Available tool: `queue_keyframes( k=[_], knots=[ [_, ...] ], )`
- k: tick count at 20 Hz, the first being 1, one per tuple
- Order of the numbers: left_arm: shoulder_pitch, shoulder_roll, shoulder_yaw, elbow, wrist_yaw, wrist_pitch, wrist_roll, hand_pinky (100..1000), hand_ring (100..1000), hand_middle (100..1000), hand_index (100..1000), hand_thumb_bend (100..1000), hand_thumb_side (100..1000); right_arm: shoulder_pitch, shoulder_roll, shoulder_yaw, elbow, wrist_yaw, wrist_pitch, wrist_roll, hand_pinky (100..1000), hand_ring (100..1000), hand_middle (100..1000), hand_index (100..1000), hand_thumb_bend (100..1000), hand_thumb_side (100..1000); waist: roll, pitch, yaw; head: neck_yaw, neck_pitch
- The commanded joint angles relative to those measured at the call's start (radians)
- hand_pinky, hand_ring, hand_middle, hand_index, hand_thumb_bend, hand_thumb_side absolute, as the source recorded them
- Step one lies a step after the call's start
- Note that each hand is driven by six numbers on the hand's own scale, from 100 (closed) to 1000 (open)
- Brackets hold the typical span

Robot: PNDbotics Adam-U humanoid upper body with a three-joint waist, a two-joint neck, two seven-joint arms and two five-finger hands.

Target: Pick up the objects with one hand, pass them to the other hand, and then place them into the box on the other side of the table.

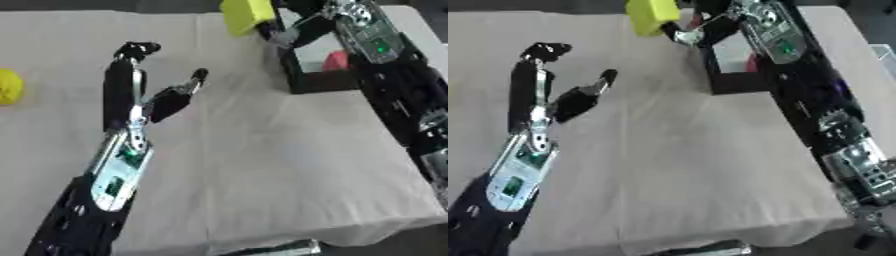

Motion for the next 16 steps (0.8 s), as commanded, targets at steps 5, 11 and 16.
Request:
queue_keyframes(
  k=[5, 11, 16],
  knots=[
    [-0.003, 0.025, -0.005, -0.033, -0.017, 0.001, -0.016, 613, 739, 678, 746, 661, 514, 0.018, -0.081, -0.077, 0.037, 0.034, -0.167, 0.126, 969, 887, 602, 540, 100, 100, 0.011, -0.036, -0.022, -0.024, -0.058],
    [-0.001, 0.031, -0.016, -0.054, -0.007, -0.002, -0.031, 627, 751, 706, 759, 650, 517, 0.033, -0.125, -0.134, 0.120, 0.144, -0.170, 0.009, 961, 884, 606, 548, 100, 119, 0.022, -0.038, -0.036, -0.040, -0.070],
    [0.000, 0.033, -0.025, -0.072, -0.004, -0.008, -0.043, 635, 756, 713, 758, 647, 522, 0.035, -0.134, -0.169, 0.204, 0.255, -0.157, -0.103, 967, 892, 615, 556, 100, 107, 0.027, -0.035, -0.039, -0.049, -0.069]
  ],
)
